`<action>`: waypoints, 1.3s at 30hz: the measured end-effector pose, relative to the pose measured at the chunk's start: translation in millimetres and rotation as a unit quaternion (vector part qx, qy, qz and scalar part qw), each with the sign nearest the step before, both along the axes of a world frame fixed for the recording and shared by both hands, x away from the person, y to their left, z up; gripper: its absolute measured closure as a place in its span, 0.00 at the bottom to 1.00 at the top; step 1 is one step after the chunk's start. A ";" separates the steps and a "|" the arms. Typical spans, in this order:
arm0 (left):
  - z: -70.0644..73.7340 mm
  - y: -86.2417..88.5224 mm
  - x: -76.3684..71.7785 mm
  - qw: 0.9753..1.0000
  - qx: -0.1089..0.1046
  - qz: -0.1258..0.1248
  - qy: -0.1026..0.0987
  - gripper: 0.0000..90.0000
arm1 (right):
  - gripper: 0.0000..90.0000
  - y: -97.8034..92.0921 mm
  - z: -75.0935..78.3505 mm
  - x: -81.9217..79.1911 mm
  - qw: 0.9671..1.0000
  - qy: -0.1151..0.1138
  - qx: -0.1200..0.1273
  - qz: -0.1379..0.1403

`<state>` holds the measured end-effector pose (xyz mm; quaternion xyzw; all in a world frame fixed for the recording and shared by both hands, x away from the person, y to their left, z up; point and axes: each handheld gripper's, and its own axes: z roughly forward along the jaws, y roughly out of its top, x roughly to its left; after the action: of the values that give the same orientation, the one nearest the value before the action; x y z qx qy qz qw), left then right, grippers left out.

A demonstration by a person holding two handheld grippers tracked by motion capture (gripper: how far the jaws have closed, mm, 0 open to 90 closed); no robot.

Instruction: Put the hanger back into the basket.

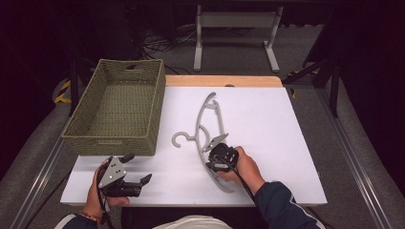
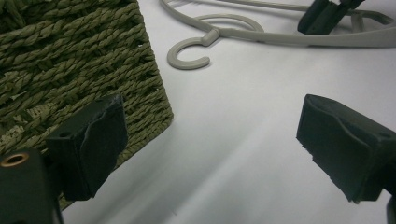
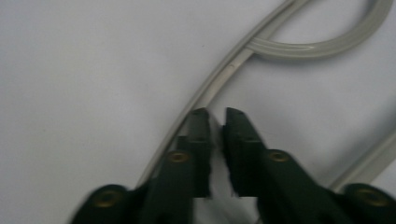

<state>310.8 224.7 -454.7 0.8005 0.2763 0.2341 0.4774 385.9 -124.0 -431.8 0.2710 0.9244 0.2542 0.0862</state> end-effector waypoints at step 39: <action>2.1 -9.3 -1.3 1.000 -0.003 -0.020 0.013 0.12 | 0.93 -26.5 3.8 3.9 0.999 0.012 0.049 0.003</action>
<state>309.5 215.5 -452.6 0.8074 0.2677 0.2132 0.4806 389.9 -150.4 -428.0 0.2754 0.9125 0.2964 0.0609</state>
